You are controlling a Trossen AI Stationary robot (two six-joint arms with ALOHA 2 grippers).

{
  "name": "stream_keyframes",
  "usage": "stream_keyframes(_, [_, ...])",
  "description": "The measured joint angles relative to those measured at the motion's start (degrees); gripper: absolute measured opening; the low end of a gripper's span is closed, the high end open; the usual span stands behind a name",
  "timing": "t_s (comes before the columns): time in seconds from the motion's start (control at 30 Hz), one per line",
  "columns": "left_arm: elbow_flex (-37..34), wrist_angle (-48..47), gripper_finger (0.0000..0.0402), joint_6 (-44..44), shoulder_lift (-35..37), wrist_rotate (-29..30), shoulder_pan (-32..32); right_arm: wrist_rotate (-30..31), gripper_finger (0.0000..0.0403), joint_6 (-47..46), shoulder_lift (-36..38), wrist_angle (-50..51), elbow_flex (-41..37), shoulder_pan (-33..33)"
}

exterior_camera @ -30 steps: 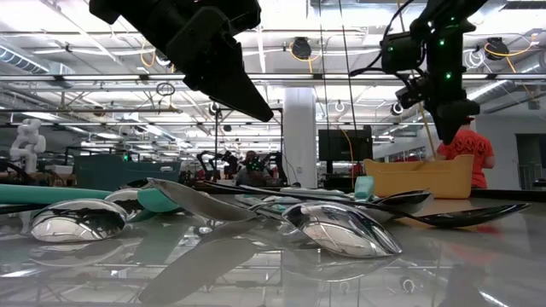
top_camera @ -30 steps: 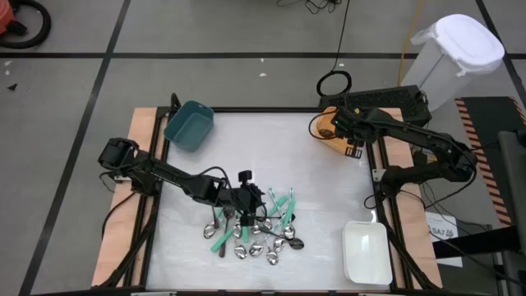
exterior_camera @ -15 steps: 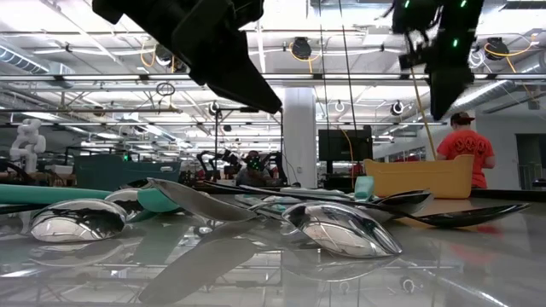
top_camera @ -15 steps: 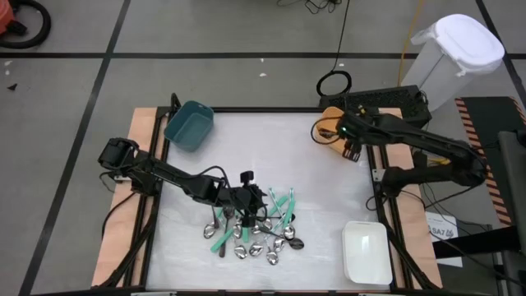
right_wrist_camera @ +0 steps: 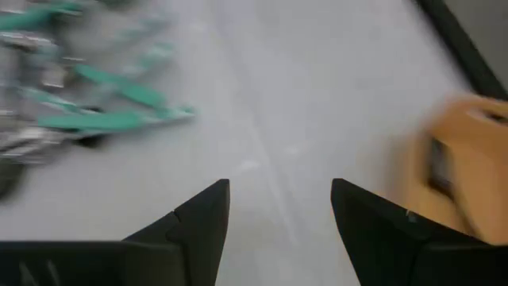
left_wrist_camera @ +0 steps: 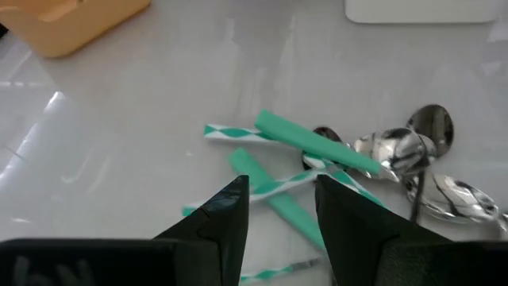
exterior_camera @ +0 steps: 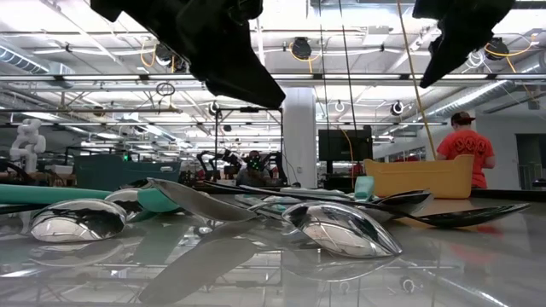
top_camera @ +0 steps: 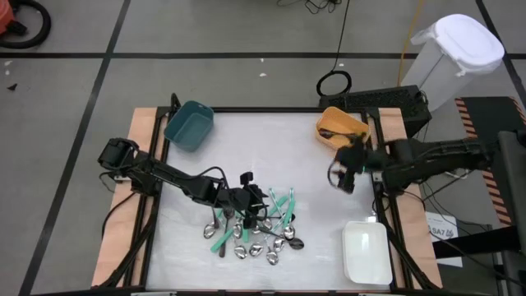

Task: Sort silverware by color (type)
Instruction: Put the black spoon into the yellow bin

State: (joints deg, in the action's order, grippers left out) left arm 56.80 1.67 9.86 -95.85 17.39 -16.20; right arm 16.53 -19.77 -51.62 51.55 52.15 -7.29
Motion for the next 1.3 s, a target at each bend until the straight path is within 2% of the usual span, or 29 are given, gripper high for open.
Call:
stream_keyframes(0.23, [0.0, -4.6, 0.0147, 0.8, 0.0, 0.0, -3.8, 0.8, 0.0214, 2.7, -7.5, -25.8, -8.0, -12.8])
stream_keyframes(0.33, [0.0, -6.1, 0.0147, 1.3, 0.0, 0.3, -5.5, 3.1, 0.0214, 4.6, -12.7, -32.2, -8.1, -16.7])
stream_keyframes(0.47, [0.0, -7.6, 0.0147, 2.3, 0.0, 0.5, -7.1, 3.1, 0.0214, 6.6, -19.5, -38.5, -8.1, -20.3])
stream_keyframes(0.73, [0.0, -14.4, 0.0147, 8.3, 0.0, 1.5, -8.5, 2.8, 0.0214, 6.8, -28.2, -47.1, -8.1, -23.0])
stream_keyframes(0.9, [0.0, -18.0, 0.0147, 12.9, 0.0, 6.0, -10.0, 3.1, 0.0214, 6.0, -30.4, -47.3, -8.1, -23.2])
stream_keyframes(1.13, [0.0, -17.3, 0.0147, 14.5, 0.0, 8.7, -10.9, 4.3, 0.0214, 5.7, -33.1, -51.0, -8.1, -23.2])
stream_keyframes(1.3, [0.0, -12.0, 0.0147, 13.4, -2.0, 8.7, -10.2, 4.5, 0.0214, 7.3, -33.4, -53.7, -8.1, -23.2])
